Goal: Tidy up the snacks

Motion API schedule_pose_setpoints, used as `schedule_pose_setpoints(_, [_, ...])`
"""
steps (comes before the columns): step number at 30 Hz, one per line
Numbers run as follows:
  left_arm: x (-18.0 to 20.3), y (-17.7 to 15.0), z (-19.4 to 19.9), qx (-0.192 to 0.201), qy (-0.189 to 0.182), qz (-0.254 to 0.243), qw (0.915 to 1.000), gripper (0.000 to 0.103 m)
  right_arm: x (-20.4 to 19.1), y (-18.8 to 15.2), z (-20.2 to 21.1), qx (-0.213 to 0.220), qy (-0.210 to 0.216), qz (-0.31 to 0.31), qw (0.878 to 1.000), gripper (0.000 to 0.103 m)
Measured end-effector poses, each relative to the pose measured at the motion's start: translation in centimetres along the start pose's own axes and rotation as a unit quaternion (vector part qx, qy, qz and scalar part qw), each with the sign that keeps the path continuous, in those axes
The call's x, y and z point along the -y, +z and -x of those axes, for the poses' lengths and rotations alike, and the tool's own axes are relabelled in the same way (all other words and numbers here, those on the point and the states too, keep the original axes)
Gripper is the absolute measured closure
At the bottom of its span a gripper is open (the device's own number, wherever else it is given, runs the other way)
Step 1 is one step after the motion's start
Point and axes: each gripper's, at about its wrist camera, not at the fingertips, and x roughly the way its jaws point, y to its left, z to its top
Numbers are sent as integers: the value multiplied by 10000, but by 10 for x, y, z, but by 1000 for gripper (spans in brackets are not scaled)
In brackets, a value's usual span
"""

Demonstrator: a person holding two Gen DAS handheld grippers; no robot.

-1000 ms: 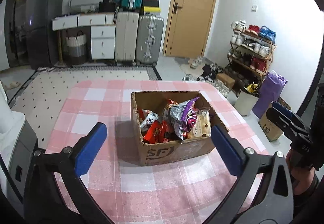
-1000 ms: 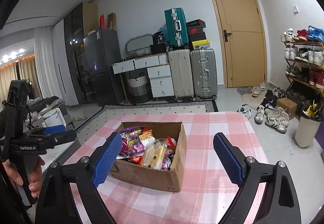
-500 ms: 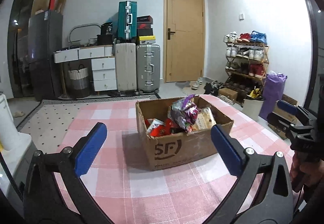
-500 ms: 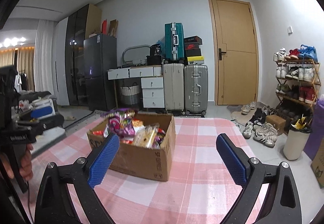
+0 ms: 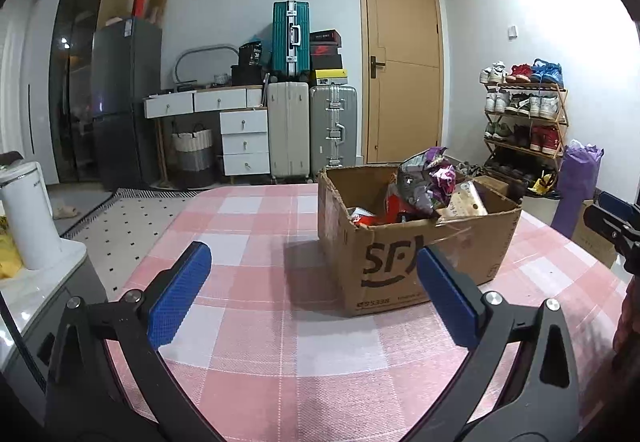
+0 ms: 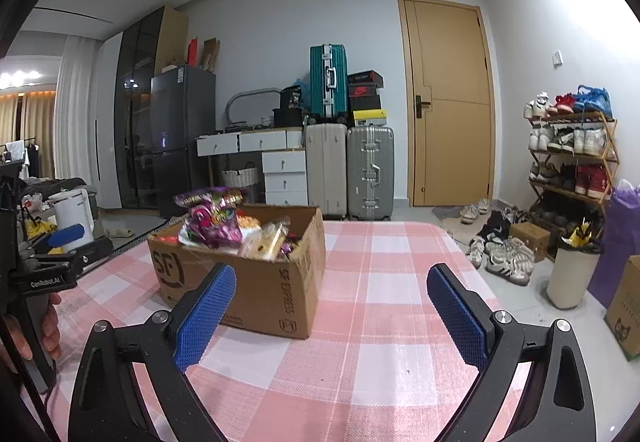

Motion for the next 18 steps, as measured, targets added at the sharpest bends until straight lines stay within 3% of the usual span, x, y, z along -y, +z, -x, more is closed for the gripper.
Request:
schedule_pose_setpoints(6, [-3, -7, -8, -41, 38, 109, 9999, 0, 0, -4, -15, -270, -82, -21, 9996, 5])
schedule_pose_setpoints(18, [-2, -9, -12, -34, 35, 75, 10000, 0, -2, -6, -17, -263, -125, 84, 9995, 1])
